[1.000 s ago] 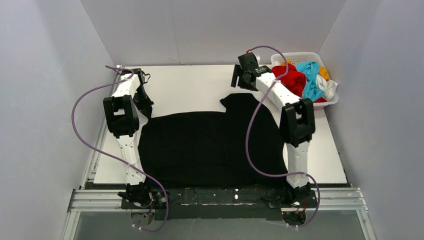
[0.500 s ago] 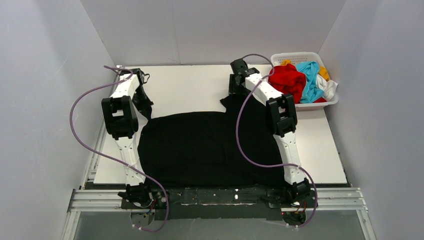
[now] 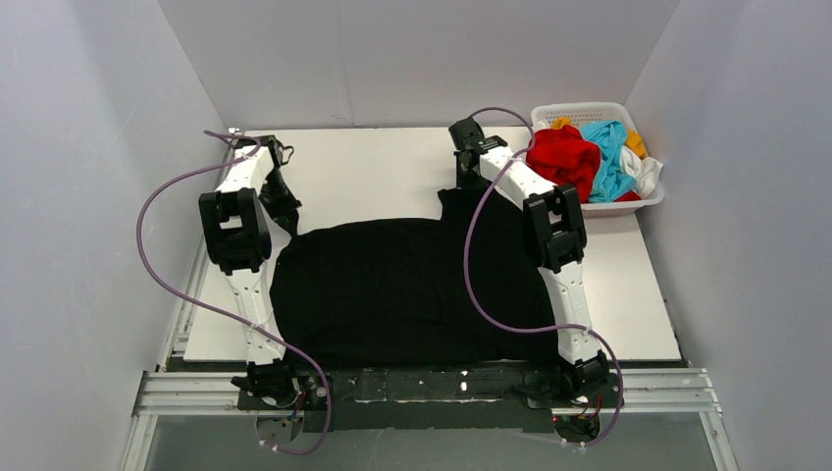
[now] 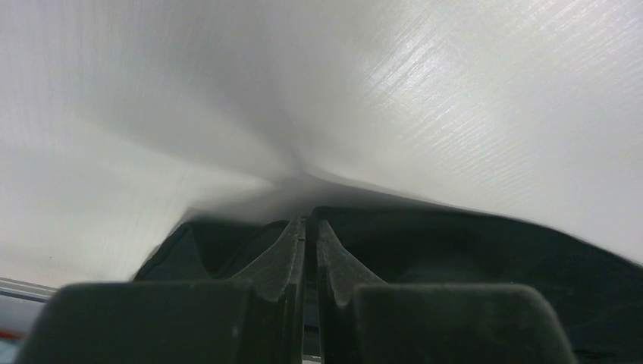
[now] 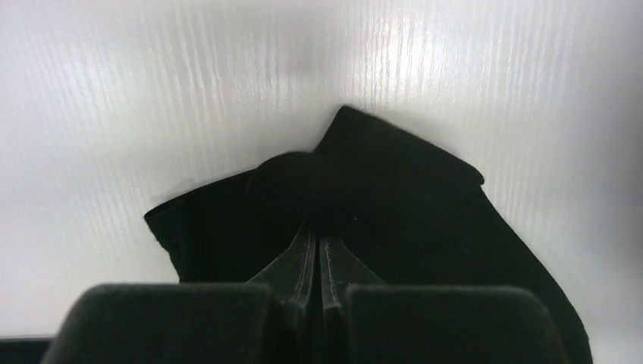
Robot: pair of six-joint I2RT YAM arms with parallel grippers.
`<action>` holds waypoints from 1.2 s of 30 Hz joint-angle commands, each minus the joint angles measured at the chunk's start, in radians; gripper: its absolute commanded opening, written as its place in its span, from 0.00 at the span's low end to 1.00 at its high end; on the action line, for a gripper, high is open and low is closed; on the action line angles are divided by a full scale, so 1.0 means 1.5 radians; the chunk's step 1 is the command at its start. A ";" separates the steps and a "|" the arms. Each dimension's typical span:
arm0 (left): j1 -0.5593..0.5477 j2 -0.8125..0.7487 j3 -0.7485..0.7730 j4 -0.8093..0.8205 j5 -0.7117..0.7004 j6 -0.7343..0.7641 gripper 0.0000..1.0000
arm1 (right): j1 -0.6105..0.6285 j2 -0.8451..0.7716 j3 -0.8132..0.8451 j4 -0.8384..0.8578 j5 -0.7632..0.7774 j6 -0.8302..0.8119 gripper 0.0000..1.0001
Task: Fold and stack the t-shirts
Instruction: Grab the side of the flattened tshirt furthest away from the robot with both arms, then fold the other side of the tshirt into a rectangle
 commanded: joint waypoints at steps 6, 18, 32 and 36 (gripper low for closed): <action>-0.003 -0.139 -0.089 -0.067 0.009 -0.009 0.00 | 0.003 -0.176 -0.136 0.092 0.010 -0.002 0.01; -0.004 -0.343 -0.360 0.056 0.028 -0.041 0.00 | 0.042 -0.448 -0.472 0.169 -0.003 0.042 0.01; -0.003 -0.572 -0.566 0.092 -0.079 -0.069 0.00 | 0.073 -0.730 -0.728 0.111 -0.067 0.086 0.01; -0.003 -0.636 -0.627 0.104 -0.125 -0.103 0.00 | 0.076 -0.786 -0.776 0.081 -0.095 0.113 0.01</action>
